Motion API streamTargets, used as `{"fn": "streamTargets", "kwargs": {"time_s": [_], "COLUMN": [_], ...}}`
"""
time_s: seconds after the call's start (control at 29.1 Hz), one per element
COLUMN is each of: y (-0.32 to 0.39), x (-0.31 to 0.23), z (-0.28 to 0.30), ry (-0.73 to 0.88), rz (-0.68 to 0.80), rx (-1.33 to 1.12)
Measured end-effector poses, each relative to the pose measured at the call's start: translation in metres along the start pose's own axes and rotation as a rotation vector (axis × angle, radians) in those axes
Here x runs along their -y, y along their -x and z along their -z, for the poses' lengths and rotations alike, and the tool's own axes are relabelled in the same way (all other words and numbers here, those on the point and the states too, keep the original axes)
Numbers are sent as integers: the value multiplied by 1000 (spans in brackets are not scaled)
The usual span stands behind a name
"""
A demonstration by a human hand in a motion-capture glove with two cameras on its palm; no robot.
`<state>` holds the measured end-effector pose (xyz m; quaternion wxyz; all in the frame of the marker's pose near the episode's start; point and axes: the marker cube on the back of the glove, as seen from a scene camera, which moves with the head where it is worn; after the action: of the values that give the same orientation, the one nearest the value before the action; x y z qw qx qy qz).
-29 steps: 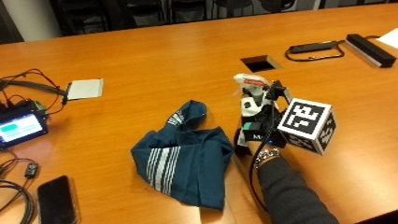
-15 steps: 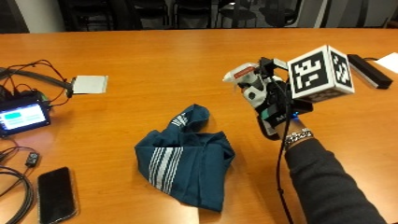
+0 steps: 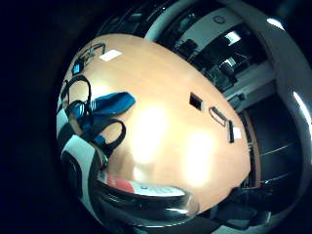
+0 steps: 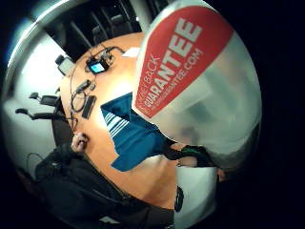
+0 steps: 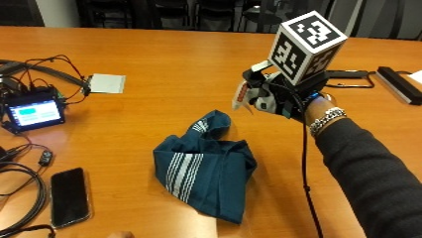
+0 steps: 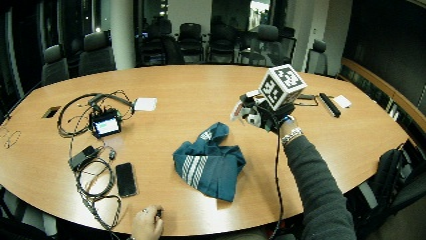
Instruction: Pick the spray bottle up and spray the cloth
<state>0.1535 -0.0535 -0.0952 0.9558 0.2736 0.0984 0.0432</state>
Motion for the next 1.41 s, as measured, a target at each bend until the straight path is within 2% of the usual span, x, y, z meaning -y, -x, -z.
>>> {"fn": "streamTargets", "kwargs": {"time_s": [0.48, 0.86, 1.13, 1.41], "y": [43, 72, 76, 84], "x": [7, -3, -13, -5], "z": [-24, -49, -60, -30], "ry": [161, 226, 250, 117], "rz": [231, 345, 328, 202], "rx": [-313, -432, -374, -59]}}
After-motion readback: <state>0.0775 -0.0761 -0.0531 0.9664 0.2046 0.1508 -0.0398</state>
